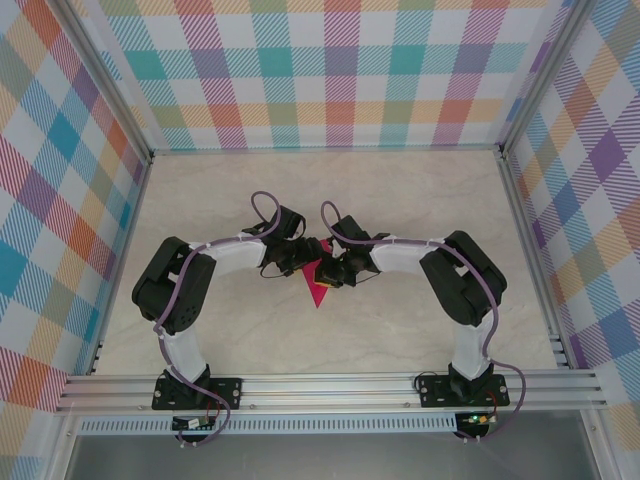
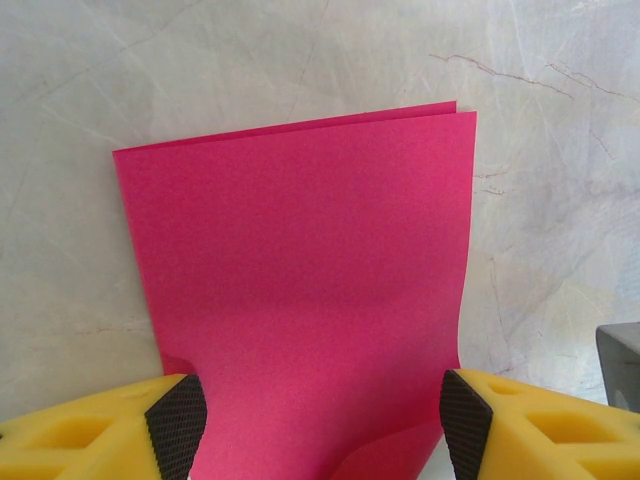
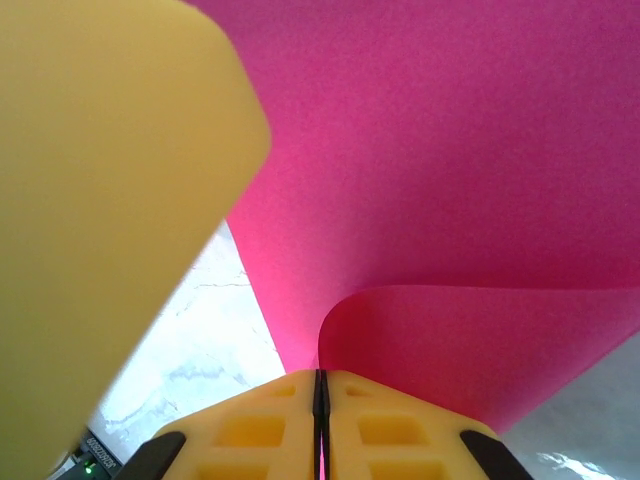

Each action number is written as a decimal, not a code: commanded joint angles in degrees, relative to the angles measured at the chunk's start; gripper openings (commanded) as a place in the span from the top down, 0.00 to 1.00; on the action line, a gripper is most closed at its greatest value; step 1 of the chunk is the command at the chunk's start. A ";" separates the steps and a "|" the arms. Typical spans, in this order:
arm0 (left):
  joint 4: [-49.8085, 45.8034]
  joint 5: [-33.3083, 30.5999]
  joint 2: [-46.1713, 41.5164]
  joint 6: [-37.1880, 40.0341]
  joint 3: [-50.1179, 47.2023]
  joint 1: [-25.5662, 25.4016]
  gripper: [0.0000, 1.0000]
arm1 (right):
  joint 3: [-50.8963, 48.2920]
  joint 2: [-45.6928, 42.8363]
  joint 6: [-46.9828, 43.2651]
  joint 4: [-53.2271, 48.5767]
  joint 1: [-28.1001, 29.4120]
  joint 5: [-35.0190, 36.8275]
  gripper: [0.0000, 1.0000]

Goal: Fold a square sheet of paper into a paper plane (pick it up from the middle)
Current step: Third fold the triangle at the center of the table.

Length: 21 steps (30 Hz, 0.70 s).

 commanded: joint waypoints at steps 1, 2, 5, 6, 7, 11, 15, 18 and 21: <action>-2.92 0.57 3.47 0.52 -0.79 0.55 0.32 | -0.45 1.39 0.35 0.41 0.41 0.14 0.90; -2.92 0.59 3.49 0.51 -0.80 0.55 0.32 | -0.45 1.46 0.37 0.46 0.40 0.14 0.90; -2.92 0.67 3.40 0.51 -0.83 0.55 0.32 | -0.45 1.76 0.41 0.76 0.38 -0.11 0.89; -2.92 0.67 3.33 0.52 -0.82 0.55 0.32 | -0.45 1.73 0.44 0.76 0.40 -0.12 0.89; -2.92 0.67 3.28 0.49 -0.81 0.55 0.32 | -0.45 1.82 0.45 0.84 0.40 -0.23 0.89; -2.85 0.76 3.16 0.50 -0.77 0.55 0.32 | -0.45 1.99 0.35 0.95 0.38 -0.30 0.88; -2.83 0.68 2.58 0.24 -0.64 0.55 0.32 | -0.36 2.37 0.44 0.51 0.40 -0.13 0.86; -3.16 -0.51 0.75 -0.53 -0.43 0.55 0.32 | -0.25 2.86 0.45 -0.13 0.40 -0.12 0.82; -3.82 -2.87 -2.13 -1.41 -0.64 0.96 0.31 | -0.36 3.14 0.12 -0.26 0.40 -0.30 0.77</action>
